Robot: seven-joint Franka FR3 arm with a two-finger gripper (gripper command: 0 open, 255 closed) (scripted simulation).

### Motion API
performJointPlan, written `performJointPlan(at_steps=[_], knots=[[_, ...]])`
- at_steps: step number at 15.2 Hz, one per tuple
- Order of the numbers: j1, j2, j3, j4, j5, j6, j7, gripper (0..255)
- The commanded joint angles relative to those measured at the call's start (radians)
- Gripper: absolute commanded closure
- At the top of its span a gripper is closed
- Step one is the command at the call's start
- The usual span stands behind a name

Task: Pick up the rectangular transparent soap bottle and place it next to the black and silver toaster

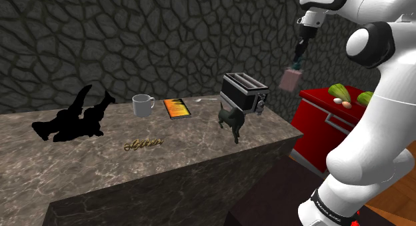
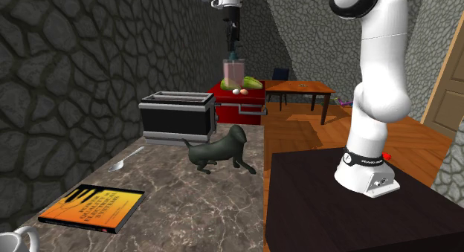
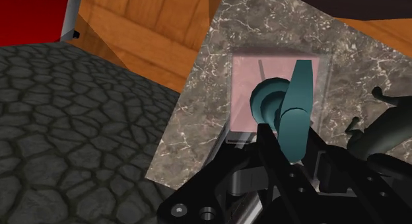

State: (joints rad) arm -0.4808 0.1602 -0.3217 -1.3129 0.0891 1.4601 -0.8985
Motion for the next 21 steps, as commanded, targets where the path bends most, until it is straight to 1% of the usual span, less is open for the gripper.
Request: performJointPlan(at_steps=[1, 10, 21], knots=[[0.004, -0.015, 0.001, -0.047, -0.005, 0.034, 0.0, 255], [0.014, -0.054, 0.005, -0.221, -0.018, 0.171, 0.003, 255], [0.019, -0.068, 0.008, -0.387, -0.021, 0.323, 0.0, 255]])
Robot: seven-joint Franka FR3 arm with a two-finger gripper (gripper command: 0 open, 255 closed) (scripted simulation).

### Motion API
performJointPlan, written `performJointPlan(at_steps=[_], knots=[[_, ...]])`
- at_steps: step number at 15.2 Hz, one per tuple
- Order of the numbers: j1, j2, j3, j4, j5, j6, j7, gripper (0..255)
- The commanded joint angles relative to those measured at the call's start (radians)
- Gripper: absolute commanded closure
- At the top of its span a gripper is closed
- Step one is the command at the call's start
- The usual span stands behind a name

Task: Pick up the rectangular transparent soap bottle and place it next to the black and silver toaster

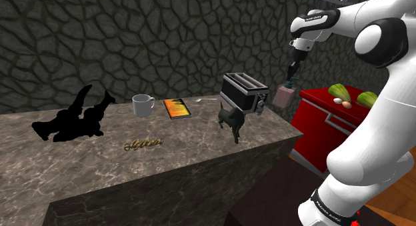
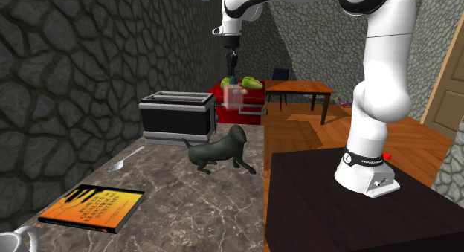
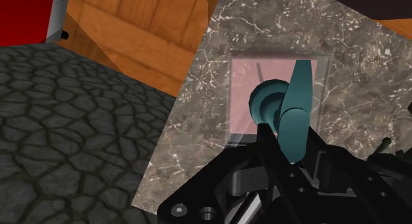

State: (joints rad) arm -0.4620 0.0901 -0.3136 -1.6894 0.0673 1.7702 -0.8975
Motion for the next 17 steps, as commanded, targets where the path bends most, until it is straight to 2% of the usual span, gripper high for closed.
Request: performJointPlan(at_steps=[1, 17], knots=[[0.0, 0.002, 0.0, -0.023, 0.001, 0.026, -0.002, 255], [0.0, 0.036, 0.003, -0.198, 0.017, 0.233, -0.019, 255]])
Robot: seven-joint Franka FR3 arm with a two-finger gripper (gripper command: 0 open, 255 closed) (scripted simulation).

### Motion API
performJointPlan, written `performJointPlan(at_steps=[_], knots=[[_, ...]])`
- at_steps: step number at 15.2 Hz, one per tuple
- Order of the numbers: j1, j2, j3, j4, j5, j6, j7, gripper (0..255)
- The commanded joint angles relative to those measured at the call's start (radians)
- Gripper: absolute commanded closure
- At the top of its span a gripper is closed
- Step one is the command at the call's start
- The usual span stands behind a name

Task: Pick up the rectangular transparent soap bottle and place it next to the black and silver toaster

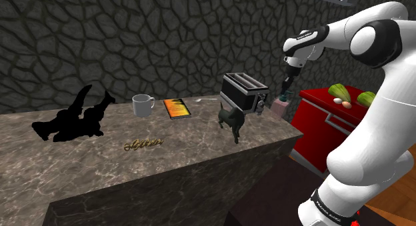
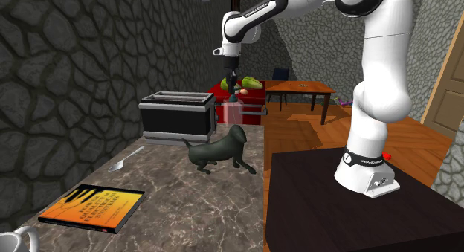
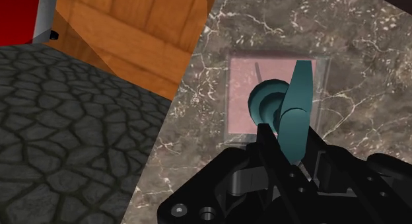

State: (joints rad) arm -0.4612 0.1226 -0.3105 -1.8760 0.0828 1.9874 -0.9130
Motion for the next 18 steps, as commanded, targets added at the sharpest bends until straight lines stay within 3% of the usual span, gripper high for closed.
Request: performJointPlan(at_steps=[1, 5, 13, 14, 18], knots=[[-0.001, 0.008, 0.0, -0.02, 0.004, 0.028, -0.005, 255], [-0.002, 0.026, 0.001, -0.054, 0.012, 0.079, -0.012, 255], [-0.002, 0.026, 0.001, -0.054, 0.012, 0.079, -0.012, 255], [-0.002, 0.026, 0.001, -0.054, 0.012, 0.079, -0.012, 0], [-0.002, 0.026, 0.001, -0.054, 0.012, 0.079, -0.012, 0]])
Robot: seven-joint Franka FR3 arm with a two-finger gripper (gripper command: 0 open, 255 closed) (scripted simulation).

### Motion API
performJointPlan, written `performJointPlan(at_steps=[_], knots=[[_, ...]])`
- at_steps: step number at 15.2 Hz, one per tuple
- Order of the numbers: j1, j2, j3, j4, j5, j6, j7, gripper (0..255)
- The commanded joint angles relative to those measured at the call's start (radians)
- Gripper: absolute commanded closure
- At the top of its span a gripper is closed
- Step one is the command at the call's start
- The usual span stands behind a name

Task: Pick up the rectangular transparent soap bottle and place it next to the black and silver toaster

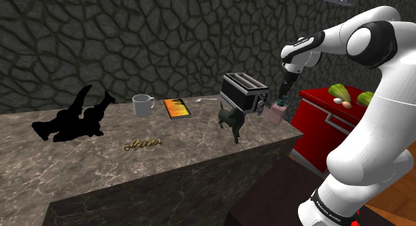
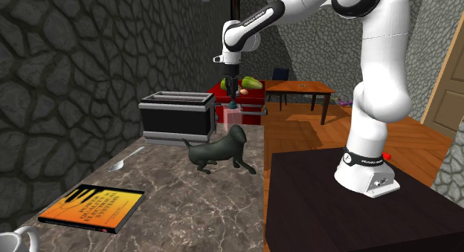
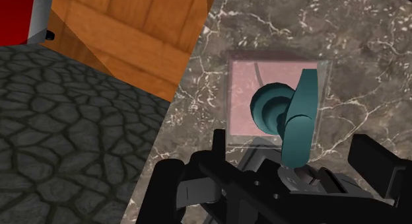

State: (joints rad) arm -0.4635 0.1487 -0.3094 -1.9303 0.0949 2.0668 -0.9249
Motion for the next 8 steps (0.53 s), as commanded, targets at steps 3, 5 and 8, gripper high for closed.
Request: performJointPlan(at_steps=[3, 5, 8], knots=[[0.0, -0.022, -0.002, 0.042, -0.01, -0.062, 0.007, 0], [0.0, -0.036, -0.004, 0.085, -0.017, -0.119, 0.011, 0], [0.0, -0.037, -0.004, 0.084, -0.017, -0.119, 0.011, 0]])
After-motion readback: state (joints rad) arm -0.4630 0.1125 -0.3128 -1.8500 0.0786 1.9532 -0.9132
